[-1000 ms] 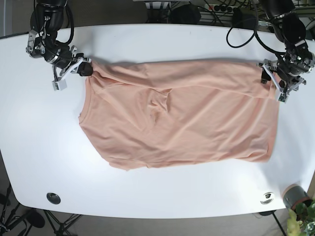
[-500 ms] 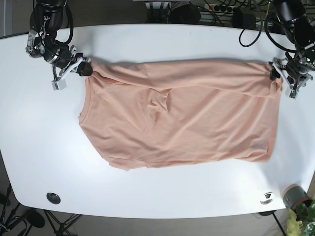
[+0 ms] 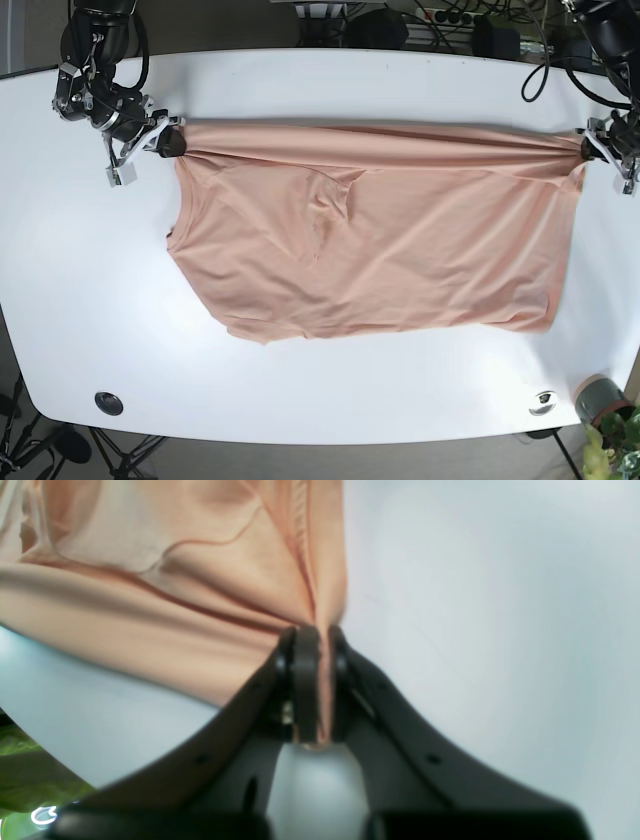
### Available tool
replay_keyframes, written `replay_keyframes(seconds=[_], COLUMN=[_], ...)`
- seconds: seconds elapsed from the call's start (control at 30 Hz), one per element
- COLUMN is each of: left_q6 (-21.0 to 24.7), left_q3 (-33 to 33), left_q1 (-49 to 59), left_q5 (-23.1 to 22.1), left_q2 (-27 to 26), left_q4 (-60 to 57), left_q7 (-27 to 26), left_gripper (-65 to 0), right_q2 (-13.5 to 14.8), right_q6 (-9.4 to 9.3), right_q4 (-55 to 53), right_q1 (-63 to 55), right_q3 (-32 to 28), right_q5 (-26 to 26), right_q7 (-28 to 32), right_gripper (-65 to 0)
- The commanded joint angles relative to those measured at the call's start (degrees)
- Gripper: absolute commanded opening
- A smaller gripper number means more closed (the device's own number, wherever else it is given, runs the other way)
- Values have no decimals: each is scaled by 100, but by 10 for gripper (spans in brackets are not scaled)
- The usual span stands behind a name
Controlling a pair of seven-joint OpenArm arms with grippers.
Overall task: Fold the T-shirt properly
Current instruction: 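Hold the shirt edge with both grippers and stretch it taut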
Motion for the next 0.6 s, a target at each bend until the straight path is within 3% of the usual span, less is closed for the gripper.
replay_keyframes(seconds=[0.0, 0.17, 0.4, 0.57], left_q6=[77, 77, 77, 77], left_q3=[-78, -78, -43, 97], left_q1=[-46, -64, -37, -55], left_q5=[-168, -643, -1417, -2173], left_q2=[-195, -204, -248, -450], left_q4=[137, 163, 163, 163], left_q7=[11, 433, 469, 961], left_gripper=[-426, -364, -226, -214], right_q2=[87, 87, 87, 87], right_q6=[-78, -78, -78, -78], right_q4=[52, 52, 61, 61], right_q1=[2, -7, -24, -16], right_q3=[31, 31, 31, 31], right_q5=[-258, -258, -249, -249], right_q7=[-93, -93, -93, -93], right_gripper=[-650, -650, -650, -650])
